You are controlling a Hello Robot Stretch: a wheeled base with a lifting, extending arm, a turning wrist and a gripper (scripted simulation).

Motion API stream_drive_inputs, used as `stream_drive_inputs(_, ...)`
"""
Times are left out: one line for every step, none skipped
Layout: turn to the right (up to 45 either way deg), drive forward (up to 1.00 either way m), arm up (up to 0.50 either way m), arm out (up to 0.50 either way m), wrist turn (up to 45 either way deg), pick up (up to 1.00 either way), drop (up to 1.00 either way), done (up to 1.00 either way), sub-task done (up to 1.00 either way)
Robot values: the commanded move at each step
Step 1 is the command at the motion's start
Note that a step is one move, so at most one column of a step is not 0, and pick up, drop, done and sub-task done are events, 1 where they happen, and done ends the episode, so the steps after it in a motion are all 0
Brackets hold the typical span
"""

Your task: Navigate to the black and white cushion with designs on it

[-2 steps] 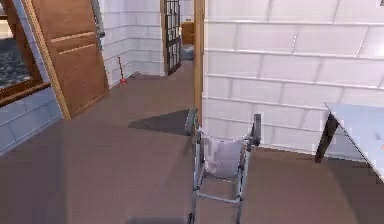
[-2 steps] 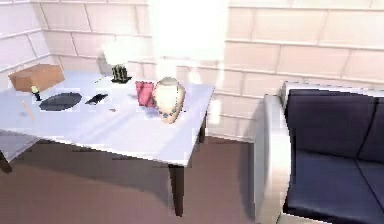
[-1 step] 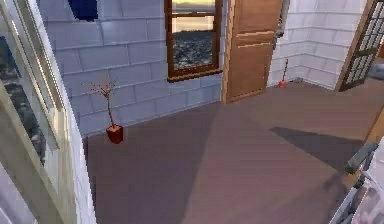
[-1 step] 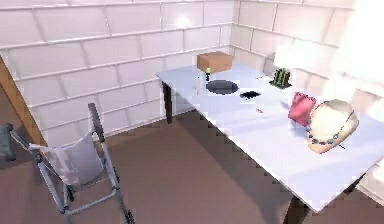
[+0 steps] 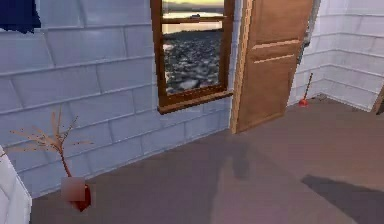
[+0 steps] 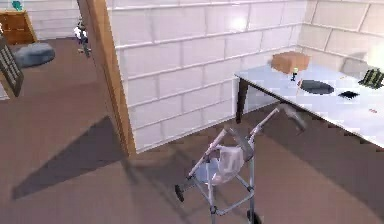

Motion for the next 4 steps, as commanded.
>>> stream_drive_inputs(45.0,0.0,0.0,0.0,0.0,0.0,0.0,0.0,0.0)
stream_drive_inputs(9.0,0.0,0.0,0.0,0.0,0.0,0.0,0.0,0.0)
stream_drive_inputs(0.0,1.0,0.0,0.0,0.0,0.0,0.0,0.0,0.0)
stream_drive_inputs(9.0,0.0,0.0,0.0,0.0,0.0,0.0,0.0,0.0)
